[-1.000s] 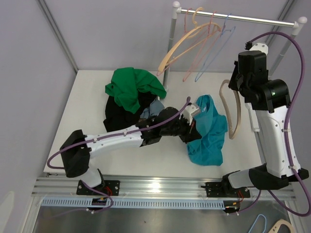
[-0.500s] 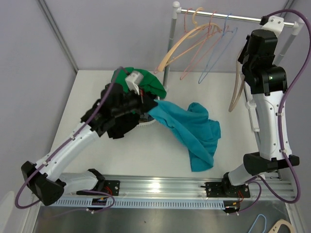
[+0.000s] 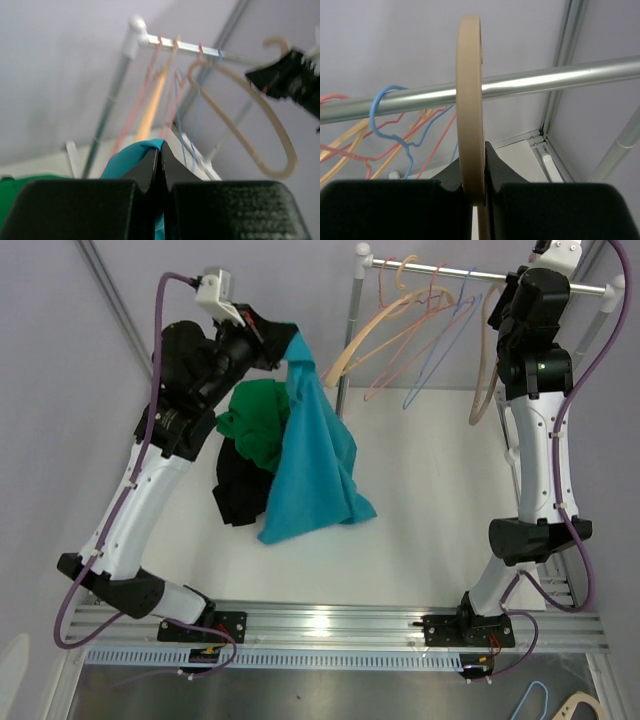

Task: Remove the t-shirt from the hanger

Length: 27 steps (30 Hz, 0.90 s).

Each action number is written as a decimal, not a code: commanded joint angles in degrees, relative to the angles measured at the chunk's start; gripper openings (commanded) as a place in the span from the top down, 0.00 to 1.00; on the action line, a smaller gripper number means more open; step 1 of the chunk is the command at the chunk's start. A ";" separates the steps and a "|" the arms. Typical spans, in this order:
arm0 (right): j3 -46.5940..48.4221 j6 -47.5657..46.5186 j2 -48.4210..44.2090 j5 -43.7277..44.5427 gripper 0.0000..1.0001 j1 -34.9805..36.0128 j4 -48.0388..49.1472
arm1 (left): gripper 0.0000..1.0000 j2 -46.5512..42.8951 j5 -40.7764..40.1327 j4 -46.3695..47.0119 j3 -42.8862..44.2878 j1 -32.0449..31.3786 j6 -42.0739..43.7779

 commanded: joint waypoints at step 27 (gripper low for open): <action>1.54 0.43 5.68 -8.38 1.00 -4.52 13.84 | 0.99 27.05 1.76 24.22 12.48 23.94 -6.53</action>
